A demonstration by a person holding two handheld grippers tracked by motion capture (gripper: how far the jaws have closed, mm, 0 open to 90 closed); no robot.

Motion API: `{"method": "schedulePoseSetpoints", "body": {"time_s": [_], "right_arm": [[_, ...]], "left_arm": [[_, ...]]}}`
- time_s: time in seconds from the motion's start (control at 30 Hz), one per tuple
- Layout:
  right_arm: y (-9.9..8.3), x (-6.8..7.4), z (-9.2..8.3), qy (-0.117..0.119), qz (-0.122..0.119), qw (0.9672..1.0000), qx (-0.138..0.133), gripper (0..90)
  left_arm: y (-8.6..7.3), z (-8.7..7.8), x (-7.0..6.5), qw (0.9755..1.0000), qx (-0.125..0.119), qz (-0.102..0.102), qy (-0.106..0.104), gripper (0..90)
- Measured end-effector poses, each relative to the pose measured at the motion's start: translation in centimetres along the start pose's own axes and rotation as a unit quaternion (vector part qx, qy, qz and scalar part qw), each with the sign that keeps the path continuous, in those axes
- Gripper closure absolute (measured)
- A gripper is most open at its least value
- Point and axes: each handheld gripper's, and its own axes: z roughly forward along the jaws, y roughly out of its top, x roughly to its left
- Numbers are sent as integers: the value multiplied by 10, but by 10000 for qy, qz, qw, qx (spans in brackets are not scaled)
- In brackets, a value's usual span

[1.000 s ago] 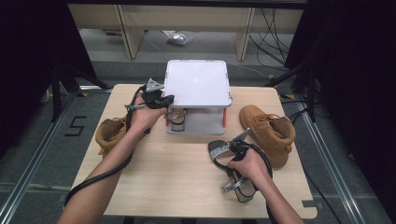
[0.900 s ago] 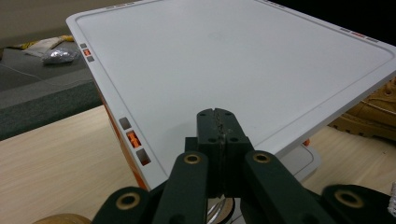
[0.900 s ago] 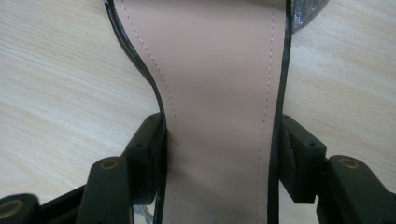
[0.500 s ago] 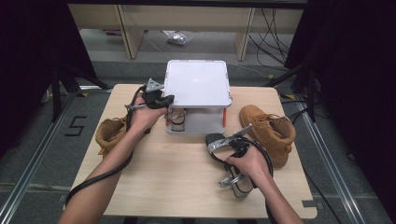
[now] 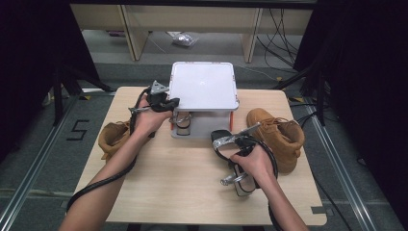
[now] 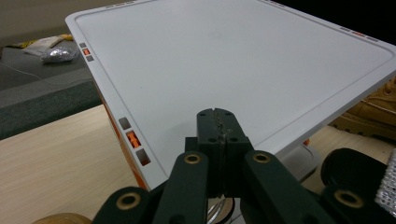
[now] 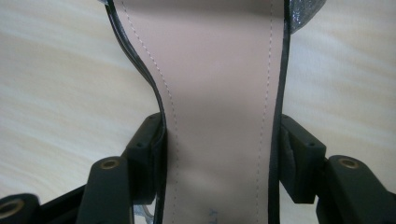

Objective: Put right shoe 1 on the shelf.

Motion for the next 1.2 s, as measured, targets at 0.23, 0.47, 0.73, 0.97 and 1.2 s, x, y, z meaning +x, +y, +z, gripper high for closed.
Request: {"method": "schedulePoseSetpoints", "body": {"time_s": [0.23, 0.47, 0.73, 0.97, 1.2], "right_arm": [[27, 15, 4, -6, 124, 9997, -206, 427], [51, 25, 13, -86, -8, 9996, -286, 428], [73, 37, 21, -188, 486, 9983, -254, 428], [76, 39, 35, -412, 597, 9970, -279, 427], [76, 46, 48, -522, 1034, 9926, -353, 426]], "left_arm": [[0, 1, 1, 10000, -36, -52, -44, 891], [1, 1, 0, 10000, 3, -18, -23, 891], [1, 1, 0, 10000, -2, -48, -32, 891], [1, 0, 0, 10000, 12, -25, -27, 891], [1, 0, 0, 10000, 9, -11, -31, 891]]}}
